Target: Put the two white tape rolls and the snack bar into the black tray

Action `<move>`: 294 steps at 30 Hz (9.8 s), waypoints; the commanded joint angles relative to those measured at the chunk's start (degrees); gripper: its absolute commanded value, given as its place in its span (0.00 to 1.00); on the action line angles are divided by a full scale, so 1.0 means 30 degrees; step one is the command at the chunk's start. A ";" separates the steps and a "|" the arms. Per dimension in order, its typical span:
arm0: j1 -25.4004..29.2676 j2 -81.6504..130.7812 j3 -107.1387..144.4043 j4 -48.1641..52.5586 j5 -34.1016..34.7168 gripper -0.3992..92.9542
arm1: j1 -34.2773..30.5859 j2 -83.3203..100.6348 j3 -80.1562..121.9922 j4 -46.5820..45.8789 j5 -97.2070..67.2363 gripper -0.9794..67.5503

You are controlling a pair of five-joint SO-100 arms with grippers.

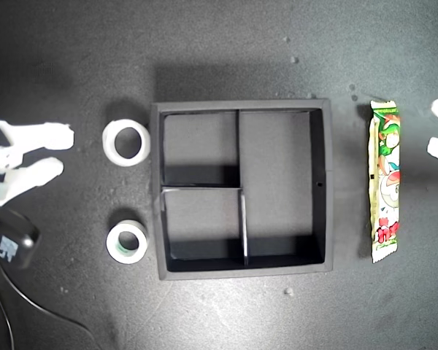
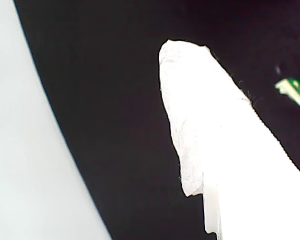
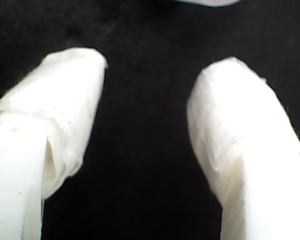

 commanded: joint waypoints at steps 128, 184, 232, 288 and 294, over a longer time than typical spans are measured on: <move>-0.0117 -1.9629 -2.1123 0.5420 0.3955 0.01 | -0.1436 -1.6523 -1.1455 0.9902 -0.5391 0.17; 0.0322 -3.6855 -3.8320 1.2568 0.3896 0.13 | -0.3398 -2.6924 -3.1201 1.5410 -0.4043 0.38; 1.0312 -2.5752 -1.7725 -0.0674 -0.9287 0.18 | -0.3779 -0.1113 0.5859 0.6563 1.4033 0.01; 0.7822 -2.6250 -2.7187 1.1250 -0.6797 0.01 | -0.0791 0.6299 1.8896 -0.2402 2.6514 0.01; 0.6709 -2.7422 -3.1816 1.1777 -0.4482 0.01 | -0.0439 0.6299 1.7871 0.1113 2.7979 0.05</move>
